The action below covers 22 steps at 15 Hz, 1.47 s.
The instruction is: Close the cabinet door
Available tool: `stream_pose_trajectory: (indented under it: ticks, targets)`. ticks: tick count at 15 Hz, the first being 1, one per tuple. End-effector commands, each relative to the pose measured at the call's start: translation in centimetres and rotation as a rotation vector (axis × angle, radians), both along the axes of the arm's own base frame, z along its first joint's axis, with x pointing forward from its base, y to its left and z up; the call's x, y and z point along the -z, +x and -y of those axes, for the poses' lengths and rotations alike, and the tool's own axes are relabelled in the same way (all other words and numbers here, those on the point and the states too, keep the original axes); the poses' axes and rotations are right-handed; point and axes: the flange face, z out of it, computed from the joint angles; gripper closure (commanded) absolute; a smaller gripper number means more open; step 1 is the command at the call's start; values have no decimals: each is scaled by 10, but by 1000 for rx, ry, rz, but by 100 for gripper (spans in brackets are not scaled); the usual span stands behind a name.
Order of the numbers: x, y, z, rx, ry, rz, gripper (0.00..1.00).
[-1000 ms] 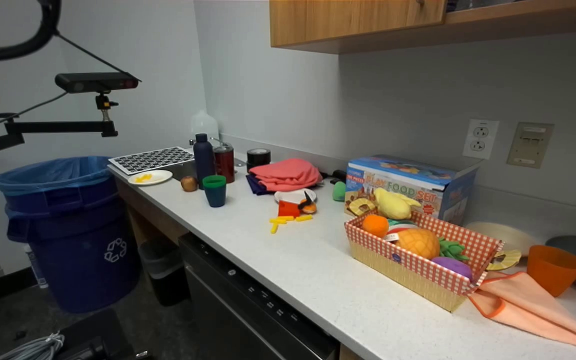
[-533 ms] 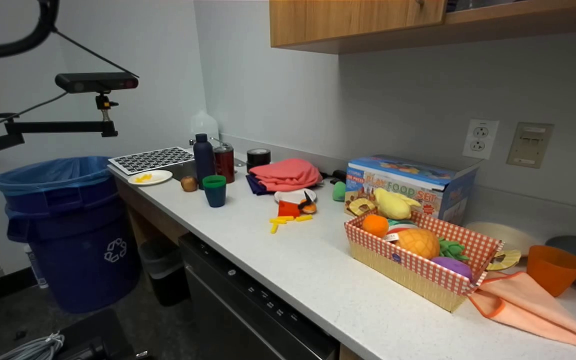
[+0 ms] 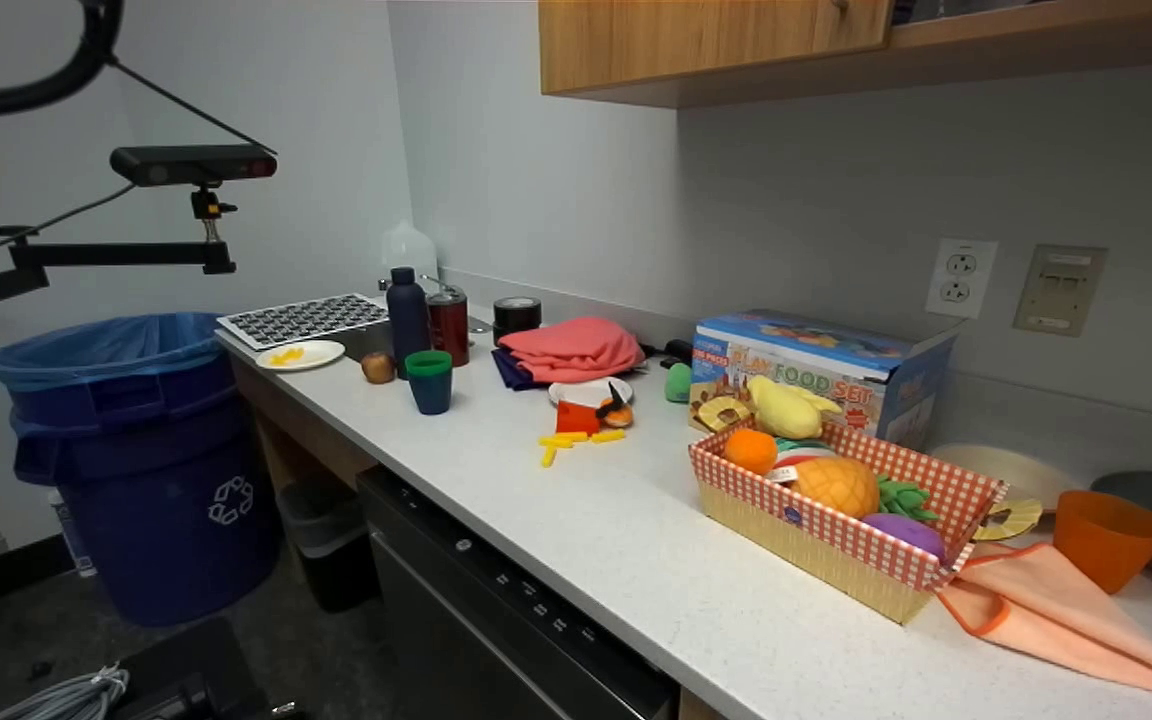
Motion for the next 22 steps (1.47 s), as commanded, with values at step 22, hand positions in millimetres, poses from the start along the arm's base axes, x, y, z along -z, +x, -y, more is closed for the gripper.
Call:
stream_pose_trajectory:
  ticks: [22]
  targets:
    - [4,43,-54,-186,64,28,0]
